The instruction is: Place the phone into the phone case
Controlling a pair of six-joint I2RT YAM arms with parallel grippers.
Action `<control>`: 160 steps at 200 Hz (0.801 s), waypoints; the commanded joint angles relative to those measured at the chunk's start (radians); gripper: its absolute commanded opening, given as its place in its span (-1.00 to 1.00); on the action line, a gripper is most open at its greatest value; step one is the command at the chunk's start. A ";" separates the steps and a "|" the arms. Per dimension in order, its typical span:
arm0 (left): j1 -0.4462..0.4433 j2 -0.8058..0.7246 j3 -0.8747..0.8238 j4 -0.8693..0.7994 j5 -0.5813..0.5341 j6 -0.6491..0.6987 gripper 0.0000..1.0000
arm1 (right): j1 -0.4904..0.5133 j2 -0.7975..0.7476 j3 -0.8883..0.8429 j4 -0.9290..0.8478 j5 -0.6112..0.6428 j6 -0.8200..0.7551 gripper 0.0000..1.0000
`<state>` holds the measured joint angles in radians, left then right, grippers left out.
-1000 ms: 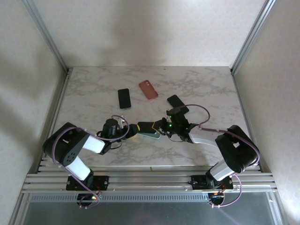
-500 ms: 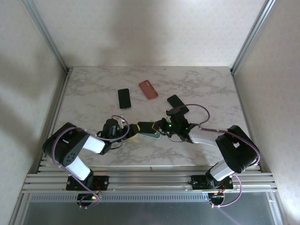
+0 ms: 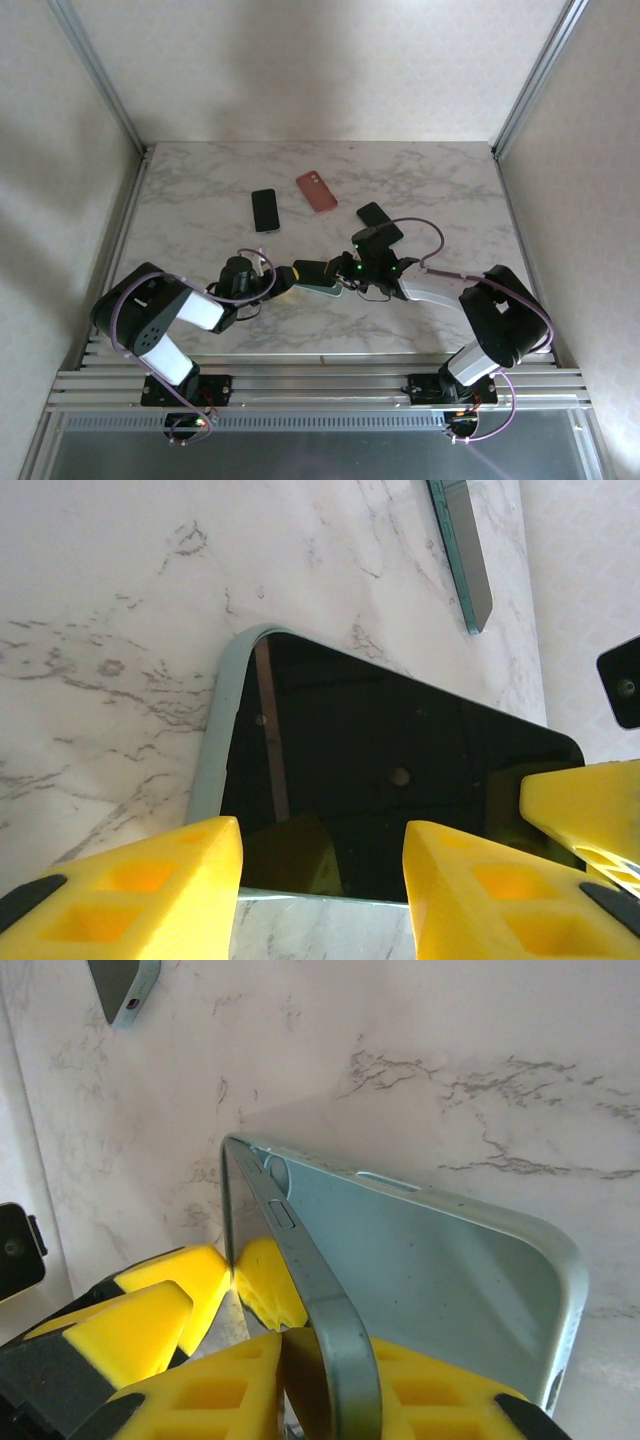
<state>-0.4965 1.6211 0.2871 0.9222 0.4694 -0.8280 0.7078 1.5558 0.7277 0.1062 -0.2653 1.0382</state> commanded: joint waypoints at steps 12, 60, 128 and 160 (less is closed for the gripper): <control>-0.035 -0.007 -0.033 -0.065 0.026 -0.027 -0.08 | 0.019 0.063 0.037 -0.177 0.077 -0.042 -0.55; -0.039 -0.022 -0.037 -0.041 0.008 -0.029 -0.08 | 0.030 0.100 0.116 -0.273 0.090 -0.078 -0.38; -0.040 -0.040 -0.033 -0.024 0.012 -0.032 -0.08 | 0.034 0.130 0.194 -0.372 0.120 -0.098 -0.26; -0.040 -0.043 -0.029 -0.023 0.014 -0.028 -0.08 | 0.034 0.153 0.243 -0.428 0.128 -0.114 -0.20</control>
<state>-0.5240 1.5951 0.2661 0.9203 0.4633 -0.8501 0.7273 1.6661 0.9340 -0.1959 -0.1867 0.9558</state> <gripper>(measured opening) 0.461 0.383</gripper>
